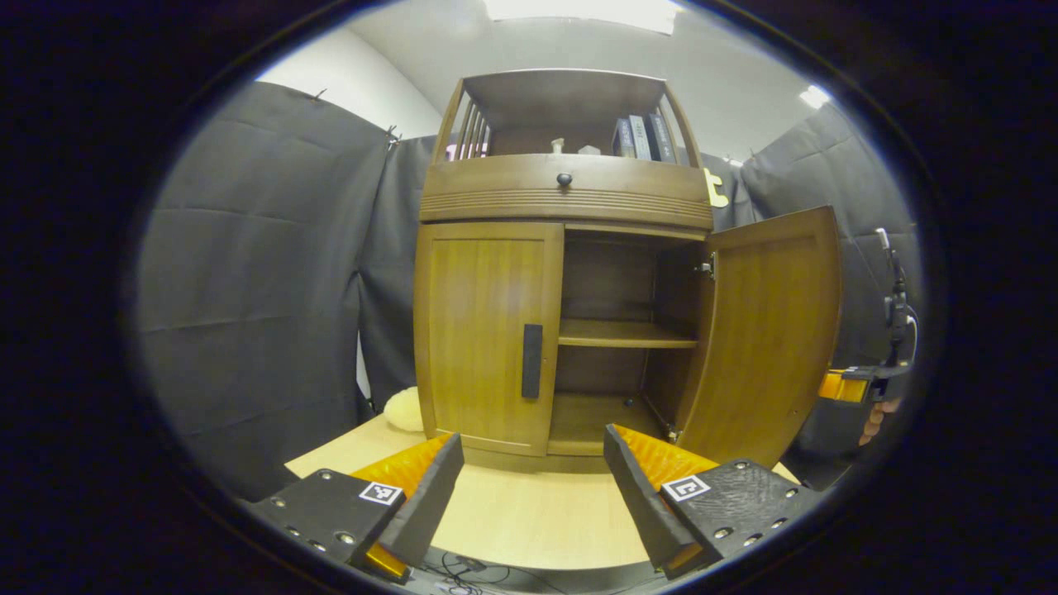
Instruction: Open the right door of the double-door shoe cabinet with the right hand, and open the left door with the left hand.
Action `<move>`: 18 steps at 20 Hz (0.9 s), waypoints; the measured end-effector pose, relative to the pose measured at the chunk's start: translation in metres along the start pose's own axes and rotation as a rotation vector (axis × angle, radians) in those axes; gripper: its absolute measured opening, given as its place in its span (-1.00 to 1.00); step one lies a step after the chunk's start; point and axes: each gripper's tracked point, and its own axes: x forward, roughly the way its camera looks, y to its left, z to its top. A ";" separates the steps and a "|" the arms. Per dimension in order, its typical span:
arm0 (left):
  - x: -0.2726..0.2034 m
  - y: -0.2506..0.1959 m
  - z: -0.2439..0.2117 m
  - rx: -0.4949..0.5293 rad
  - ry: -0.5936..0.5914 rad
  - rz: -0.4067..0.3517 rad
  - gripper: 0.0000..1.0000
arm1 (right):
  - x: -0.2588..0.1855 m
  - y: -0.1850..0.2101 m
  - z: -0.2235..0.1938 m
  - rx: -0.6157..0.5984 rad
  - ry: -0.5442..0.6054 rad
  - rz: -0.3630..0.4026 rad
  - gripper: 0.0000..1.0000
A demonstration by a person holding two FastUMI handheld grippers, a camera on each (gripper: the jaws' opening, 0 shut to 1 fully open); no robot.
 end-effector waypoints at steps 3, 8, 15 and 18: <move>-0.001 -0.005 -0.001 0.002 0.003 -0.005 1.00 | -0.007 -0.001 -0.001 0.005 0.004 -0.022 -0.84; 0.004 0.010 -0.001 -0.020 0.012 -0.045 1.00 | -0.037 0.002 -0.013 0.023 0.036 -0.083 -0.85; 0.017 0.055 0.004 -0.033 0.025 -0.098 1.00 | -0.078 0.021 -0.021 0.010 0.084 -0.233 -0.95; 0.025 0.085 0.011 -0.039 0.012 -0.118 1.00 | -0.091 0.057 -0.023 0.019 0.101 -0.258 -1.00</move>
